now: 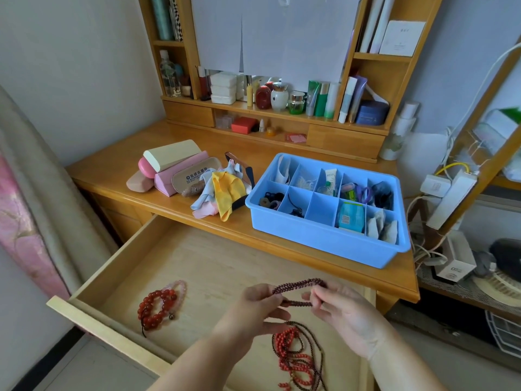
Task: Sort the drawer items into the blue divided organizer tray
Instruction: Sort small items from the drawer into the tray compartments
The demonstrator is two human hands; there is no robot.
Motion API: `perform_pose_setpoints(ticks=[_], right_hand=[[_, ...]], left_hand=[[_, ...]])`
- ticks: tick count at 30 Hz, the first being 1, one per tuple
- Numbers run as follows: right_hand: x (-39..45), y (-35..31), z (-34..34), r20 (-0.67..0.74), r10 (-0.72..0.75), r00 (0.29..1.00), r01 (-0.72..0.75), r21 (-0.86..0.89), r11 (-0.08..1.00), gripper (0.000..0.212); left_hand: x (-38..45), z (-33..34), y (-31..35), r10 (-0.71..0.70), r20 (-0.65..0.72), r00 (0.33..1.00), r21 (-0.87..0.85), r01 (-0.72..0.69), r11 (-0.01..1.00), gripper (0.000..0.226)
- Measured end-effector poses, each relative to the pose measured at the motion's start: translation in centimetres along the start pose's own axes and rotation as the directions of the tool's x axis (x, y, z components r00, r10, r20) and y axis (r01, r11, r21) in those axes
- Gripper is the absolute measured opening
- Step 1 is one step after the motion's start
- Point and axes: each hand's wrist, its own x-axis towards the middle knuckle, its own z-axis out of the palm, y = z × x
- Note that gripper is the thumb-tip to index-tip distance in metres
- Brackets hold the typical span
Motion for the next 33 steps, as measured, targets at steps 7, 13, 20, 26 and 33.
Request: perform_pose_setpoints(ticks=[7, 13, 20, 26, 33], right_hand=[[-0.1, -5.5, 1.6, 0.054, 0.017, 0.998, 0.018, -0.591, 0.806, 0.013], [1.1, -15.0, 1.7, 0.058, -0.163, 0.985, 0.160, -0.672, 0.723, 0.019], [8.2, -19.7, -1.5, -0.201, -0.169, 0.965, -0.060, -0.796, 0.602, 0.015], [10.5, -14.8, -2.1, -0.167, -0.118, 0.979, -0.141, -0.970, 0.196, 0.017], [6.9, -11.0, -0.1, 0.097, -0.679, 0.727, 0.118, -0.993, -0.016, 0.018]], left_hand=[[1.9, -2.0, -0.6, 0.004, 0.243, 0.970, -0.224, 0.052, 0.973, 0.009], [2.9, -4.3, -2.3, -0.094, 0.136, 0.986, -0.123, 0.111, 0.986, 0.026], [3.3, -7.3, -5.1, -0.254, -0.143, 0.957, -0.016, 0.254, 0.967, 0.016], [3.6, -7.3, -5.5, -0.193, -0.193, 0.962, 0.155, 0.224, 0.962, 0.016], [4.8, -3.5, -7.5, 0.070, -0.026, 0.997, 0.797, -0.021, 0.604, 0.020]])
